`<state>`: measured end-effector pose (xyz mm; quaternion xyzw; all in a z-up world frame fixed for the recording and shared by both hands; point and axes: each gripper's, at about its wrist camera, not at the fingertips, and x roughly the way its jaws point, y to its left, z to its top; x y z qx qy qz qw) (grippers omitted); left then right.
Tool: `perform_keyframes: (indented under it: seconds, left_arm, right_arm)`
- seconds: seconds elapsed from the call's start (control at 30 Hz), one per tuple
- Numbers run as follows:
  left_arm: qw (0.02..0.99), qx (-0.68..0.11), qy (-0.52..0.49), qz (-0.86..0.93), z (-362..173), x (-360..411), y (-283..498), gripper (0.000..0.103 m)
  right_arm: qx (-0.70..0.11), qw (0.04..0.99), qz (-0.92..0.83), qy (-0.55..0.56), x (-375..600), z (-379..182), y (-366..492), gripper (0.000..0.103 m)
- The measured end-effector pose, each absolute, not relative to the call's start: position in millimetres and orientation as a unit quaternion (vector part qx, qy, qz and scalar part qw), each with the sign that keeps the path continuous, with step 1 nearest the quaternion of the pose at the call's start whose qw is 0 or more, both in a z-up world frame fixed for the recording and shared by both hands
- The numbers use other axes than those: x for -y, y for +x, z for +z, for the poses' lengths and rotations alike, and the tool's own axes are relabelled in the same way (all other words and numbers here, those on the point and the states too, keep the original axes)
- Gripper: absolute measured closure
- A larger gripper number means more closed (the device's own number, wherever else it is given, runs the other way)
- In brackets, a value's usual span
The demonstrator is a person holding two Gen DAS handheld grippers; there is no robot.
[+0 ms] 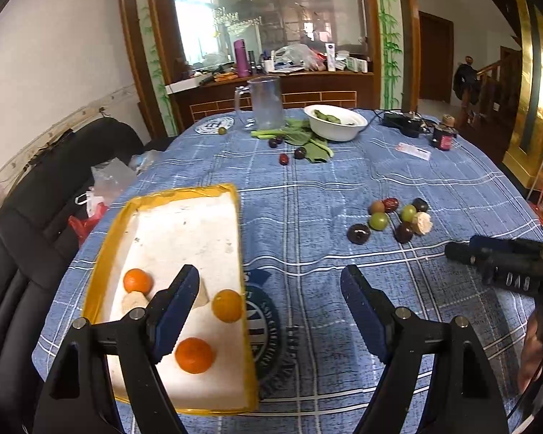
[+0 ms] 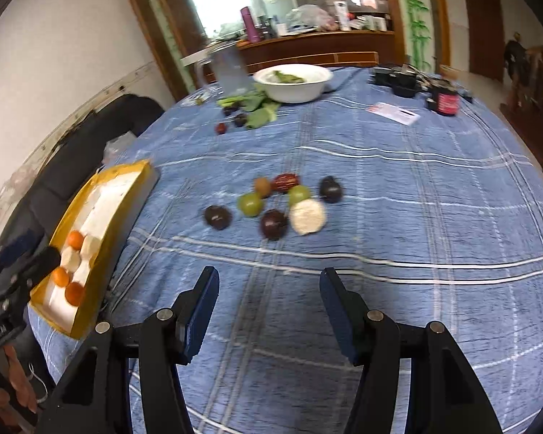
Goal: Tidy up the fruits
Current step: 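Grasp another pale chunk with the right tool while the left tool approaches the pile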
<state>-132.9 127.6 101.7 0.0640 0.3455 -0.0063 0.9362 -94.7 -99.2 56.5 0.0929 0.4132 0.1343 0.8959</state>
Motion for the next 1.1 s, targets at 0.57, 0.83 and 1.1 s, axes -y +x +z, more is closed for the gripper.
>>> perform_keyframes:
  seconds: [0.57, 0.83, 1.1]
  left_arm:
    - [0.924, -0.378, 0.052, -0.041, 80, -102, -110, 0.019]
    - [0.910, -0.411, 0.023, -0.050, 61, -92, -85, 0.019]
    - [0.897, -0.435, 0.012, -0.080, 49, -72, -65, 0.019]
  right_arm:
    - [-0.384, 0.912, 0.112, 0.089, 117, 68, -18, 0.041]
    - [-0.386, 0.912, 0.085, 0.107, 154, 59, -11, 0.043]
    - [-0.410, 0.899, 0.123, 0.088, 136, 50, -12, 0.045]
